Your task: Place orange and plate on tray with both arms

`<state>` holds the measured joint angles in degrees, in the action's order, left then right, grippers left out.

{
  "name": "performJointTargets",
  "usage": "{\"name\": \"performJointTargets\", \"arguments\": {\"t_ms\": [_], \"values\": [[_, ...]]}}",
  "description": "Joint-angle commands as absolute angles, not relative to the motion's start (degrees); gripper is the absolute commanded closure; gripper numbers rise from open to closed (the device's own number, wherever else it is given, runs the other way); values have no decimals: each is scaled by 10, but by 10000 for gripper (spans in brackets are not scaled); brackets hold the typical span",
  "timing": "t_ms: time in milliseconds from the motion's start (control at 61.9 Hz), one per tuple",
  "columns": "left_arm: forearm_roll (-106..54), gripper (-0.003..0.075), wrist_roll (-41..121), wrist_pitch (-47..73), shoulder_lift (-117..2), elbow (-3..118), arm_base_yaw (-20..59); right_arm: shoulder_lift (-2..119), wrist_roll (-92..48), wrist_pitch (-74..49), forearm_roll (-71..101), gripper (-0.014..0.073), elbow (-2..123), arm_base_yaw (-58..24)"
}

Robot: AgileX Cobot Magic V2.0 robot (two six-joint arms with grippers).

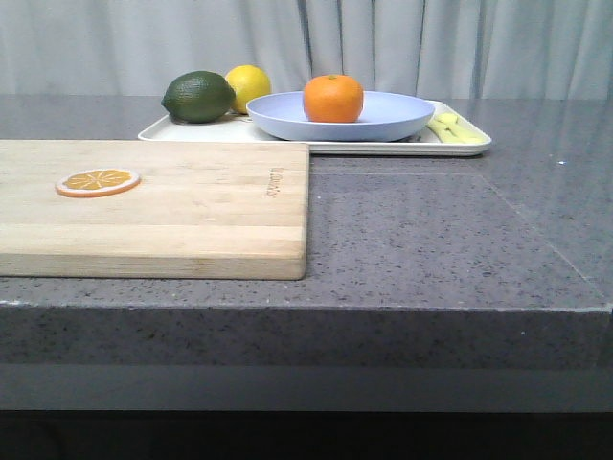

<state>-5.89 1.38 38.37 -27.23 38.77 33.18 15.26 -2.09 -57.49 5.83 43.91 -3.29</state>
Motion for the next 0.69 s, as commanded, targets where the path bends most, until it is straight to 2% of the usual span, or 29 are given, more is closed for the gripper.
{"name": "performJointTargets", "arguments": {"t_ms": [0, 81, 145, 404, 517, 566, 679], "values": [[-67, 120, 10, 336, -275, 403, 331, 141, -19, -533, 49, 179, 446, -32], [-67, 125, 10, 336, -275, 403, 331, 135, -19, -531, 46, 185, 446, -32], [-67, 168, 10, 336, -275, 403, 331, 135, -19, -528, 46, 222, 446, -32], [-67, 556, 10, 336, -275, 403, 331, 135, -19, -523, 46, 556, 446, -32], [-67, 702, 10, 336, -275, 403, 331, 135, -19, -523, 46, 654, 446, -32], [-67, 739, 10, 336, -275, 403, 331, 135, -19, -523, 46, 662, 446, -32], [-67, 740, 10, 336, -275, 403, 331, 135, -19, -523, 46, 661, 446, -32]]}}
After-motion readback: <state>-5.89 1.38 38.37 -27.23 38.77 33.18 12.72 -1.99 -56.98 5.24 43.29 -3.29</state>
